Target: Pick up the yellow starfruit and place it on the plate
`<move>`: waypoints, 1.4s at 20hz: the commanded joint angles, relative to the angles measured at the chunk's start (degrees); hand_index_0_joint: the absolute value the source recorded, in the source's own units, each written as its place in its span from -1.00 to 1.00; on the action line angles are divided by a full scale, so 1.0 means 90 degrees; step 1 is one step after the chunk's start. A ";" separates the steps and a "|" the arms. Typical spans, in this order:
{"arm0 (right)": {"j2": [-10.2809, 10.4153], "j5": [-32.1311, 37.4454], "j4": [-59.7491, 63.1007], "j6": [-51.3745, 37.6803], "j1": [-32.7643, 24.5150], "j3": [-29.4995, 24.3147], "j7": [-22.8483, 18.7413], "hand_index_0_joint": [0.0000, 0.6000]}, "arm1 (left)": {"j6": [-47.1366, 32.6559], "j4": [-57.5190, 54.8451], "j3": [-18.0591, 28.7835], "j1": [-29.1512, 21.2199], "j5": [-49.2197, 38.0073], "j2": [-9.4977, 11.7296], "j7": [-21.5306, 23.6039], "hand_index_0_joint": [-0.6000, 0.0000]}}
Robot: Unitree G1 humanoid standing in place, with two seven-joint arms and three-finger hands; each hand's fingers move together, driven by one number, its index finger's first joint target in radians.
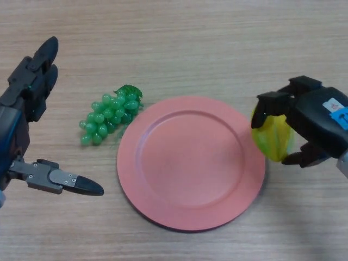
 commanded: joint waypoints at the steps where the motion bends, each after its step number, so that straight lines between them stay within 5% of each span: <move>1: 0.0094 0.0578 -0.0675 -0.0375 -0.0213 0.0022 -0.0169 1.00 | -0.0809 -0.0397 0.0421 -0.0173 -0.0249 0.0204 0.0085 1.00; 7: 0.0946 0.1267 -0.0407 -0.0234 -0.0202 0.0704 -0.0008 1.00 | -0.0572 -0.0455 0.0470 -0.0234 -0.0415 0.0252 0.0102 1.00; 10: 0.1076 0.1229 0.0032 -0.0635 -0.0184 0.0909 -0.0135 1.00 | -0.0547 -0.0425 0.0494 -0.0220 -0.0441 0.0259 0.0062 1.00; 12: 0.1105 0.3134 -0.0306 0.0532 0.0017 0.1430 0.0630 1.00 | -0.0555 -0.0377 0.0499 -0.0231 -0.0465 0.0270 0.0051 1.00; 16: 0.1114 0.3653 -0.1180 0.2353 0.0386 0.1518 0.1293 1.00 | -0.0748 -0.0222 0.0489 -0.0249 -0.0351 0.0287 0.0020 1.00; 19: 0.1115 0.3727 -0.1185 0.2471 0.0338 0.1533 0.1109 -0.33 | -0.0795 -0.0185 0.0425 -0.0238 -0.0344 0.0253 0.0059 1.00; 21: 0.1115 0.4019 -0.1249 0.2651 0.0250 0.1543 0.0693 -1.00 | -0.0828 -0.0175 0.0356 -0.0240 -0.0328 0.0231 0.0100 1.00; 28: 0.1115 0.4532 -0.2071 0.3273 0.0201 0.1060 0.0627 -1.00 | -0.0621 -0.0366 0.0409 -0.0289 -0.0418 0.0259 0.0081 1.00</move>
